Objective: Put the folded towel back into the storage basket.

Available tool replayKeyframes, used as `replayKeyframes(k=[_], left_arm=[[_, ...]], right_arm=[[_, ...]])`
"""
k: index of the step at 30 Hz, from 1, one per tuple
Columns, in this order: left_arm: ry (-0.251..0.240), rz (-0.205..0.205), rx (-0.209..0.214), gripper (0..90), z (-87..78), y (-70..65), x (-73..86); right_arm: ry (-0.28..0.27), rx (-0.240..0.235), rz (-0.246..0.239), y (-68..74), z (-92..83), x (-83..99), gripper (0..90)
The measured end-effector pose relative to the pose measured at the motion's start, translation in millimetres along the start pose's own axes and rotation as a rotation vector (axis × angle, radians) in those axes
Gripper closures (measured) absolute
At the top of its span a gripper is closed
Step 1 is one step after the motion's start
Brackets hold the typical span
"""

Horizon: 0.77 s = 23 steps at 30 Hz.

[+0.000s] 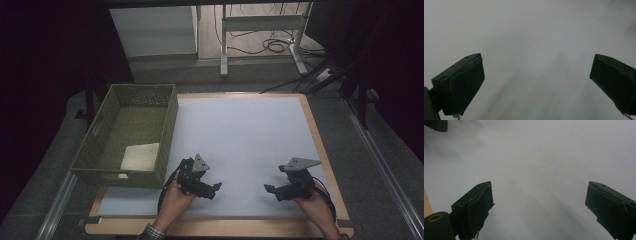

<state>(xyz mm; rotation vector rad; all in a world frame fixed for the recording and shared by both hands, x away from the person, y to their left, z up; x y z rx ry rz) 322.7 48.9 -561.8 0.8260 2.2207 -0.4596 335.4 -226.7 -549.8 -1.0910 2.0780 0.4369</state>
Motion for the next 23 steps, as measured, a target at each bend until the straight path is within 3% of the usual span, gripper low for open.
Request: replayKeyframes(k=[10, 16, 23], left_arm=[[0.041, -0.034, 0.001, 0.0, 12.6, 4.0, 25.3], [0.051, -0.039, -0.007, 0.5, 13.5, 4.1, 25.6], [0.049, -0.039, -0.008, 0.4, 13.9, 3.9, 26.2]], right_arm=[[0.041, 0.008, -0.017, 2.2, 12.9, 19.3, 6.8], [0.060, 0.042, -0.055, 5.1, 15.1, 19.8, 6.5], [0.057, 0.042, -0.052, 5.4, 15.2, 20.4, 6.5]])
Point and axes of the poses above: each handheld gripper's, and its own axes: z roughly forward along the jaws, x roughly out of its underside, y roughly to its left, the point moved 6 cm from there along z, roughly forward along the jaws, and after that the axes turned 5 degrees about -z, right-handed, at the moved point
